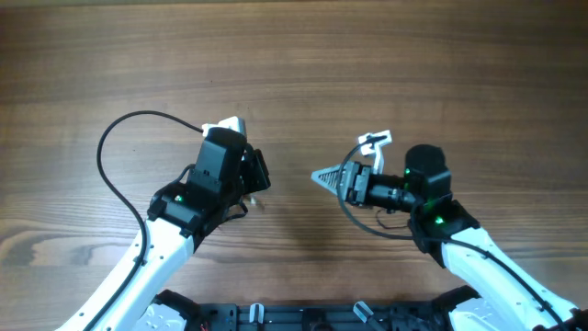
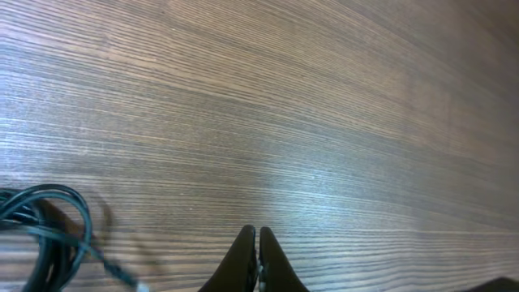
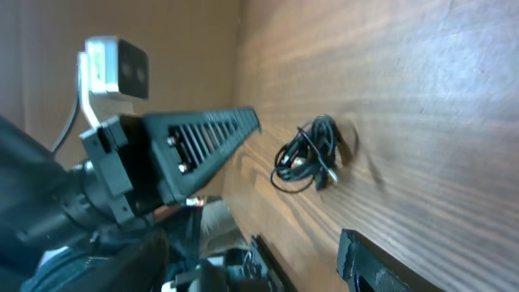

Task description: Untangle cables

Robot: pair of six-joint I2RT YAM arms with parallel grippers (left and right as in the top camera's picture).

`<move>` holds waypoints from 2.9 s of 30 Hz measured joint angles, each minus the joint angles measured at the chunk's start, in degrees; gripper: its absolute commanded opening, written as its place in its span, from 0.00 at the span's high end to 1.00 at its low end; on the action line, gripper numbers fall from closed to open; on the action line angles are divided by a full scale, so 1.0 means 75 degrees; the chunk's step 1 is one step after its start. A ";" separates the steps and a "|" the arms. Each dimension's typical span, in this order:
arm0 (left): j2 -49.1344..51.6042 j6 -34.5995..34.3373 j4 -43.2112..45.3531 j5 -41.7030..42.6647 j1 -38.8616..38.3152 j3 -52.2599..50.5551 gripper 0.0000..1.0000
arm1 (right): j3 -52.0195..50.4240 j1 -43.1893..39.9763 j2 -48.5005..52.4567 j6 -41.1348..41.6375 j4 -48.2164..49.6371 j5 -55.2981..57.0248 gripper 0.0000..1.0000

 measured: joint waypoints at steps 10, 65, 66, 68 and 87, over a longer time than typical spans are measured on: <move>0.0000 -0.2812 -0.2844 -0.1457 0.0903 0.0020 0.06 | 0.0000 0.0510 0.0003 0.0096 -0.0889 0.1233 0.21; 0.2154 -0.4293 -0.2576 -0.0481 0.2369 -0.0857 0.96 | 0.0000 0.0510 0.0003 -0.0507 -0.1614 0.1999 0.16; 0.2154 -0.4290 -0.2521 -0.0481 0.2369 -0.0857 0.96 | 0.0000 0.0510 0.0003 -0.0507 -0.1614 0.1996 0.21; 0.2154 -0.4258 -0.2433 -0.0481 0.2369 -0.0857 0.96 | 0.0000 0.0510 0.0003 -0.0536 -0.1612 0.1993 0.21; 0.0245 -0.2442 -0.0766 0.1632 0.2369 0.0350 0.96 | 0.0017 0.0259 -0.0487 -0.1326 -0.0469 -0.0615 0.10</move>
